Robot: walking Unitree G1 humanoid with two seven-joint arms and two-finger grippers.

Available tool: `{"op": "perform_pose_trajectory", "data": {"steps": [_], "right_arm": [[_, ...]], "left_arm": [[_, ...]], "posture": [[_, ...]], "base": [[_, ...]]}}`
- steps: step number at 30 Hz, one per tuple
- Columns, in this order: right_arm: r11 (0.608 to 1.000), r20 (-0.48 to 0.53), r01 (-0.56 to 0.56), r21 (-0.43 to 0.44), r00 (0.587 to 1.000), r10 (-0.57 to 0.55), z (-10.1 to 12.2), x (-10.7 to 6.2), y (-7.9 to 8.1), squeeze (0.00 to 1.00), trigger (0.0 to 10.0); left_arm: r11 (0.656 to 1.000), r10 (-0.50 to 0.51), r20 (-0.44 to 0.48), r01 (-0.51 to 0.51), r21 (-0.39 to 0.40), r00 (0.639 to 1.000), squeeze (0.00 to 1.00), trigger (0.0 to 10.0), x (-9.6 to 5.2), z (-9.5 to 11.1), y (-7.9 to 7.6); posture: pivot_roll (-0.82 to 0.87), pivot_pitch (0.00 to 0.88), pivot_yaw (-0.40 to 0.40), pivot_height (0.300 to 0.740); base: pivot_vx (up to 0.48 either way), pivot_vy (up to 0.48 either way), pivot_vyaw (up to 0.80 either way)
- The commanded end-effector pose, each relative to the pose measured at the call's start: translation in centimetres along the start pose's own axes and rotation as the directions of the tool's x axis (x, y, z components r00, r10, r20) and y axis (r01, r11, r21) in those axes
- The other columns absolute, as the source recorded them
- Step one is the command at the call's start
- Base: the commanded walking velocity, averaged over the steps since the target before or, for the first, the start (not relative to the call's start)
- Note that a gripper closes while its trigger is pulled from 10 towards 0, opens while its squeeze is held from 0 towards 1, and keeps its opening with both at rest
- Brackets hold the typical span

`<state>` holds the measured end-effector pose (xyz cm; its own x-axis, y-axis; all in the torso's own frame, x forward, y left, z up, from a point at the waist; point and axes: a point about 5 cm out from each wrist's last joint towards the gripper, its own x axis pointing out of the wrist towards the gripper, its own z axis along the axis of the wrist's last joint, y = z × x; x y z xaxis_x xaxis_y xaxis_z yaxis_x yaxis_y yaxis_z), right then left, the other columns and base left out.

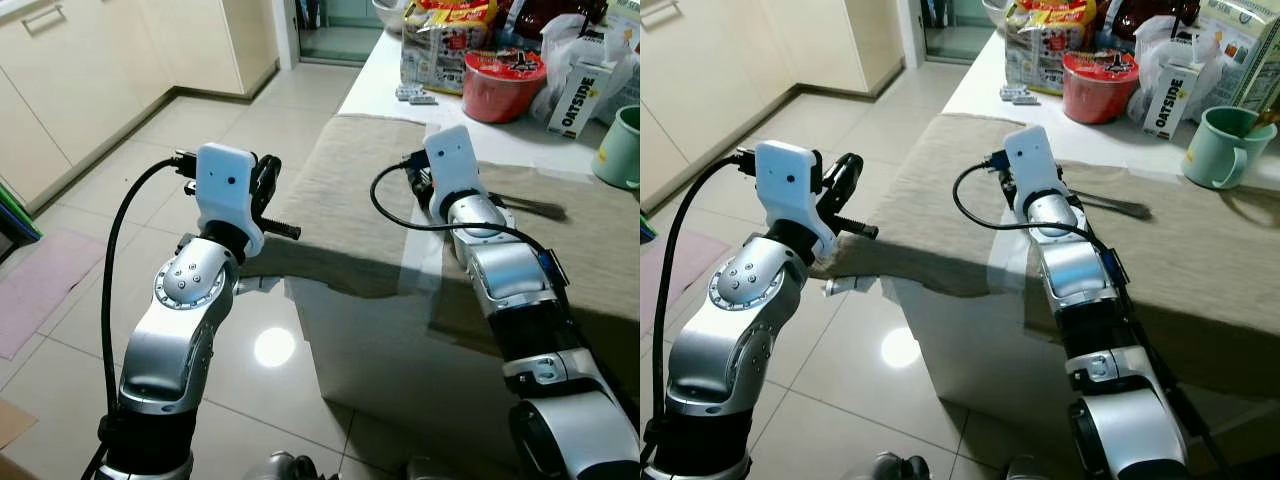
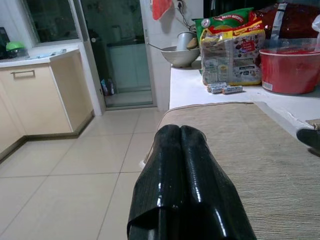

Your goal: Setting the table

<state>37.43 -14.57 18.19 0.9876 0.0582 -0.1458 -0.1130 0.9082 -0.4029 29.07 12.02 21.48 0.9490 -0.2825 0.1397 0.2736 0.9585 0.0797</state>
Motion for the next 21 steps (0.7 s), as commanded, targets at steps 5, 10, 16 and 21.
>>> {"op": "perform_pose_trajectory", "data": {"steps": [5, 10, 16, 21], "right_arm": [[0.998, -0.087, -0.011, -0.060, 0.996, 0.005, -1.7, 0.3, 0.3, 0.00, 10.0], [0.997, -0.104, -0.017, -0.074, 0.994, 0.009, -2.1, 0.4, 0.5, 0.00, 10.0], [0.997, -0.121, -0.030, -0.070, 0.992, 0.021, -2.7, 0.3, 0.8, 0.00, 10.0], [0.999, -0.086, -0.017, -0.044, 0.996, 0.013, -1.8, 0.3, 0.7, 0.00, 10.0]], "left_arm": [[1.000, 0.010, 0.019, -0.010, 0.005, 1.000, 0.00, 10.0, -0.2, 0.5, 0.1], [1.000, 0.009, 0.016, -0.009, 0.004, 1.000, 0.00, 10.0, -0.2, 0.5, 0.0], [1.000, 0.011, 0.013, -0.011, 0.003, 1.000, 0.00, 10.0, -0.3, 0.4, 0.0], [1.000, 0.010, 0.012, -0.010, 0.003, 1.000, 0.00, 10.0, -0.2, 0.4, 0.1]], "posture": [[-0.19, 0.063, 0.092, 0.740], [-0.19, 0.067, 0.092, 0.740], [-0.19, 0.073, 0.093, 0.740], [-0.19, 0.073, 0.096, 0.740]], "base": [[0.000, 0.000, 0.00], [0.000, 0.000, 0.00], [0.000, 0.000, 0.00], [0.000, 0.000, 0.00]]}}
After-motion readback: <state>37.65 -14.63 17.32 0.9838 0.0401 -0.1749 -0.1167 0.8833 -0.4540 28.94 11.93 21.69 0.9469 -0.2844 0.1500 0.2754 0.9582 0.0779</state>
